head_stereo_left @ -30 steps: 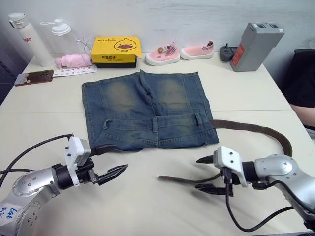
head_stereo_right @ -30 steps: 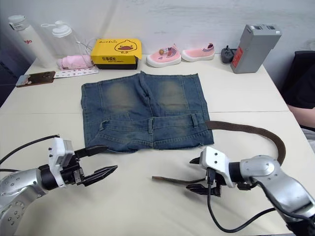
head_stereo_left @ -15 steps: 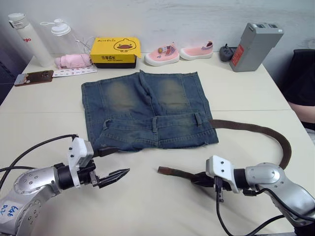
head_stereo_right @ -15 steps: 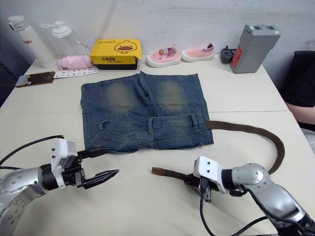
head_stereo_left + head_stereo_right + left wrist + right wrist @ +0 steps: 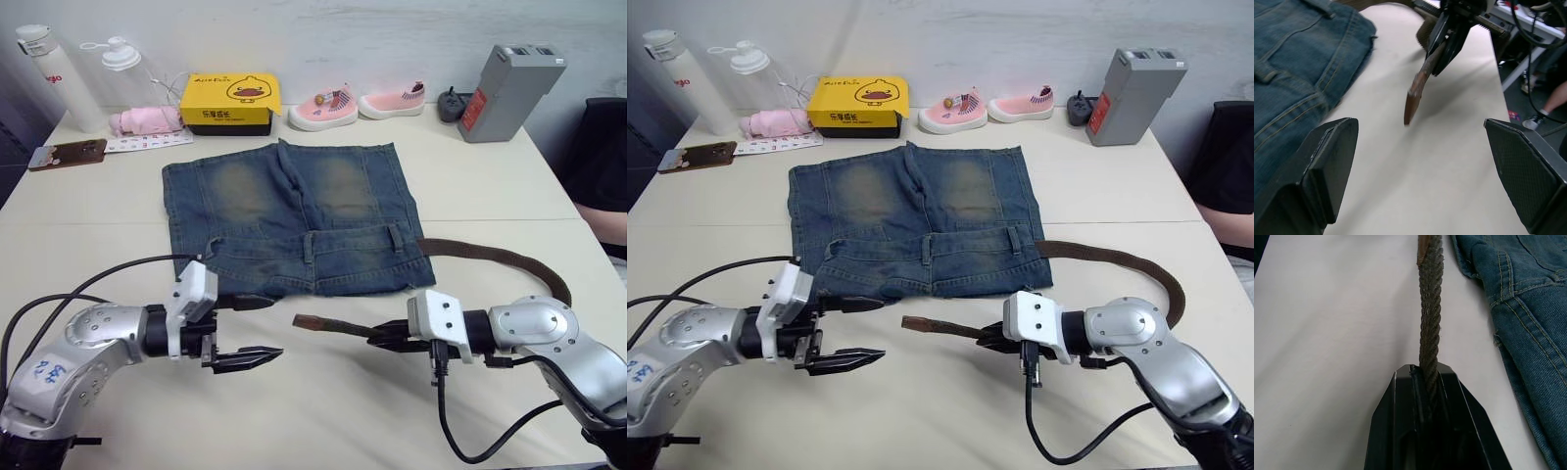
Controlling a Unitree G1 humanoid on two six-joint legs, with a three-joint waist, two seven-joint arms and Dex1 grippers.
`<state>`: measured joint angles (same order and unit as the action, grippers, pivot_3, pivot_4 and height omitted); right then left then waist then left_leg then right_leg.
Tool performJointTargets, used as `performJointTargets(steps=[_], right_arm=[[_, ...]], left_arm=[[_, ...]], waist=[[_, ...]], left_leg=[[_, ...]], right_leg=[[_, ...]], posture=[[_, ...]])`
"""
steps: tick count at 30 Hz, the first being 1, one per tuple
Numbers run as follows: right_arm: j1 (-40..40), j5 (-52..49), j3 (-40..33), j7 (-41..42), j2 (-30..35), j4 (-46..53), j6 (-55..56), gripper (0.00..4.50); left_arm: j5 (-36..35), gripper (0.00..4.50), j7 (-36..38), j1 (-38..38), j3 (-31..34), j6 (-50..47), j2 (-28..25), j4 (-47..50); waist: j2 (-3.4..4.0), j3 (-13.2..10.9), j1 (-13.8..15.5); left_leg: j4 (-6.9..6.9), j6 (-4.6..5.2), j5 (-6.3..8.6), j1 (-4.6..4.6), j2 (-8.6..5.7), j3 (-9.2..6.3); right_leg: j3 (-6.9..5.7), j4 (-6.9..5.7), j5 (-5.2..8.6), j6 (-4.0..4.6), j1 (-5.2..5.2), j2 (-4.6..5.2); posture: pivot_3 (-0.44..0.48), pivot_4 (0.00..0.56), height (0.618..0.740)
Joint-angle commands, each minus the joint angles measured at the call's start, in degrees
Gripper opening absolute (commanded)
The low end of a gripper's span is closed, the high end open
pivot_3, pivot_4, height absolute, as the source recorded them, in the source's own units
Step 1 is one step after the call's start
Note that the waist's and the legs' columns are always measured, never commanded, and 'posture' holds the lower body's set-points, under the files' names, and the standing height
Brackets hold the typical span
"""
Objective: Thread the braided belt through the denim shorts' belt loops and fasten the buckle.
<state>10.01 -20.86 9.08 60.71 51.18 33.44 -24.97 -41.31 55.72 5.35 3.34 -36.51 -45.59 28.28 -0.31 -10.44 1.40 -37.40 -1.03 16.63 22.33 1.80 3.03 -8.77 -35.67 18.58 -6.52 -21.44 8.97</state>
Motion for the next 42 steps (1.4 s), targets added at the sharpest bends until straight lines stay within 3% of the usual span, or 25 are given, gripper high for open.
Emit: performJointTargets(steps=[1, 5, 9, 12, 19, 21, 22, 25, 29, 33, 36, 40, 42], right_arm=[[0.6, -0.5, 0.4, -0.1, -0.6, 2.4, -0.2, 0.0], [0.8, -0.6, 0.6, -0.6, -0.8, 3.0, -0.7, 0.0], [0.8, -0.7, 0.7, -0.9, -0.9, 3.3, -1.1, 0.0], [0.9, -0.5, 0.8, -1.2, -1.1, 3.2, -1.2, 0.0], [1.8, -1.6, 0.2, -2.0, -1.8, 2.9, -2.3, 0.0], [2.3, -2.8, -1.1, -4.0, -3.2, 2.7, -4.5, 0.88], [2.6, -4.8, -2.4, -5.4, -4.1, 2.6, -7.0, 1.1], [3.7, -13.6, -9.8, -10.8, -8.6, 1.1, -13.9, 2.54], [5.2, -36.5, -23.3, -17.2, -12.0, 0.5, -22.8, 4.2], [4.4, -54.9, -28.0, -21.3, -10.6, 2.5, -26.6, 4.2], [-0.5, -68.1, -26.2, -23.1, -8.2, 5.2, -29.2, 4.2], [-3.9, -64.6, -16.9, -31.7, -8.8, 5.9, -31.6, 4.2], [-3.8, -67.5, -13.9, -37.4, -11.7, 4.7, -30.1, 4.2]], left_arm=[[1.5, 4.24, 0.2, 2.6, -3.4, 1.3, 2.5, -1.4], [1.4, 2.94, 0.8, 3.4, -4.4, 1.4, 4.1, -2.2], [1.5, 1.12, 1.4, 3.5, -4.5, 1.2, 4.3, -2.2], [1.5, 0.02, 1.6, 3.4, -4.5, 1.2, 4.4, -2.1], [0.7, 0.02, 0.7, 3.0, -4.1, 0.0, 5.1, -1.9], [-0.8, 0.0, -1.3, 3.3, -3.4, -1.8, 6.4, -2.3], [-2.1, 0.0, -2.8, 3.6, -2.8, -3.4, 7.3, -2.6], [-6.6, 0.0, -7.7, 4.6, -0.7, -8.4, 10.6, -3.8], [-13.1, 0.0, -13.9, 6.7, 1.6, -14.1, 15.7, -5.8], [-17.5, 0.0, -19.3, 8.8, 3.9, -17.7, 19.3, -6.9], [-23.8, 0.0, -24.0, 11.0, 6.4, -20.2, 22.0, -7.5], [-27.5, 0.0, -25.4, 12.0, 7.3, -21.9, 21.5, -5.9], [-29.0, 0.0, -25.9, 12.4, 7.6, -22.2, 21.1, -5.5]], waist=[[0.0, 0.0, 0.0], [-0.03, 0.0, -0.1], [-0.03, 0.0, 0.0], [-0.03, 0.0, 0.0], [-0.03, 0.0, 0.0], [-0.03, 0.0, 0.0], [-0.03, 0.0, 0.0], [-0.05, 0.0, 0.0], [-0.07, 0.0, 0.0], [-0.11, 0.0, 0.0], [-0.11, 0.0, 0.0], [-0.25, 0.0, -0.3], [-0.25, 0.0, -0.3]], left_leg=[[-0.01, 0.0, 0.0, 0.0, 0.0, 0.0], [-0.04, 0.0, 0.0, 0.01, 0.02, 0.01], [-0.08, 0.0, 0.0, 0.0, 0.03, 0.01], [-0.12, 0.0, 0.0, 0.0, 0.03, 0.01], [-0.15, 0.0, 0.0, 0.0, 0.03, 0.01], [-0.16, 0.0, 0.0, 0.0, 0.03, 0.01], [-0.16, 0.0, 0.0, 0.0, 0.03, 0.01], [-0.21, 0.0, 0.0, 0.0, 0.04, 0.0], [-0.34, 0.01, 0.01, 0.02, 0.05, -0.14], [-0.35, 0.06, 0.04, 0.03, 0.05, -0.29], [-0.34, 0.08, 0.06, 0.01, 0.06, -0.21], [-0.36, 0.07, 0.07, -0.05, 0.1, -0.14], [-0.41, 0.08, 0.08, -0.1, 0.08, -0.08]], right_leg=[[0.01, -0.02, 0.0, 0.0, 0.0, -0.01], [0.04, -0.03, 0.0, 0.0, 0.0, -0.04], [0.07, -0.06, 0.0, 0.0, 0.0, -0.05], [0.09, -0.08, 0.0, 0.0, 0.0, -0.05], [0.11, -0.12, 0.0, 0.0, 0.0, -0.05], [0.12, -0.12, 0.0, 0.0, 0.0, -0.05], [0.12, -0.12, 0.0, 0.0, 0.0, -0.05], [0.14, -0.18, 0.0, 0.0, -0.01, -0.05], [0.15, -0.25, -0.01, 0.0, 0.03, -0.05], [0.15, -0.21, -0.02, -0.01, 0.06, -0.06], [0.22, -0.22, -0.02, -0.01, 0.06, -0.08], [0.31, -0.25, -0.02, -0.01, 0.06, -0.11], [0.43, -0.33, -0.04, -0.04, 0.01, -0.11]], posture=[[0.0, 0.15, 0.703], [0.0, 0.15, 0.703], [0.0, 0.15, 0.703], [0.0, 0.15, 0.703], [0.0, 0.15, 0.703], [0.0, 0.15, 0.703], [0.0, 0.15, 0.703], [0.0, 0.15, 0.703], [0.0, 0.15, 0.703], [0.0, 0.15, 0.703], [0.0, 0.15, 0.703], [0.0, 0.15, 0.703], [0.0, 0.15, 0.703]])
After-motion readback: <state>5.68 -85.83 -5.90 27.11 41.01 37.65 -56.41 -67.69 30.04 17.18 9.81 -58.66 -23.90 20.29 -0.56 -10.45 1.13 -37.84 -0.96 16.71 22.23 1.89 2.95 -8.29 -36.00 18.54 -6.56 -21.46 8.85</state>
